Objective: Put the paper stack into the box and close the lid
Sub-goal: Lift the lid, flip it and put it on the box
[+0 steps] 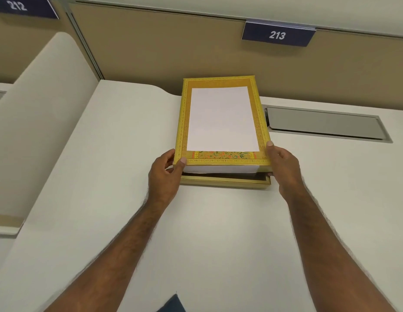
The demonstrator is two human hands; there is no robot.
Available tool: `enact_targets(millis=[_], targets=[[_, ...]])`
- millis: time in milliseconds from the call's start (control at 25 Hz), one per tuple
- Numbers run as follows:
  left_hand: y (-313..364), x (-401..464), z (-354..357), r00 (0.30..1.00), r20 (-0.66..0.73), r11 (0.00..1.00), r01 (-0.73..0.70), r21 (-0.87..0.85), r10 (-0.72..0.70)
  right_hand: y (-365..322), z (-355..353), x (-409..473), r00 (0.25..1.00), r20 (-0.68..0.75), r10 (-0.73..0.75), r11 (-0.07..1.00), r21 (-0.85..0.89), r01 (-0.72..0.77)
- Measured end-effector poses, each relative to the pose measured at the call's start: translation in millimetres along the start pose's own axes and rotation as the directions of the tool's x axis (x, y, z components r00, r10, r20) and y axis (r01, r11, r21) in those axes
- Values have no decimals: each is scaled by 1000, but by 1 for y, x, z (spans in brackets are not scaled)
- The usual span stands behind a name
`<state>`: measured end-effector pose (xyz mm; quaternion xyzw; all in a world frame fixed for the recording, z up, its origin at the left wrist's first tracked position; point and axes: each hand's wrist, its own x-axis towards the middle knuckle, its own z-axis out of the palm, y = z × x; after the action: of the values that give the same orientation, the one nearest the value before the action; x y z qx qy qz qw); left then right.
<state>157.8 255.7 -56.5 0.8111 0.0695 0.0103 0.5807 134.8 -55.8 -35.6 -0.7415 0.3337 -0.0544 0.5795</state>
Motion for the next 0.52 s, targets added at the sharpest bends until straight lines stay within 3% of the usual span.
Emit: enact_targets(millis=[200,520], targets=[[12,7,1,998,-55,1000,-17,2,17,-1,8,2,990,-59,-125,960,-258,105],[29,3,3,988,-118,995,-97,-5,95,3,4,1,992,-67,-108,955,-286,84]])
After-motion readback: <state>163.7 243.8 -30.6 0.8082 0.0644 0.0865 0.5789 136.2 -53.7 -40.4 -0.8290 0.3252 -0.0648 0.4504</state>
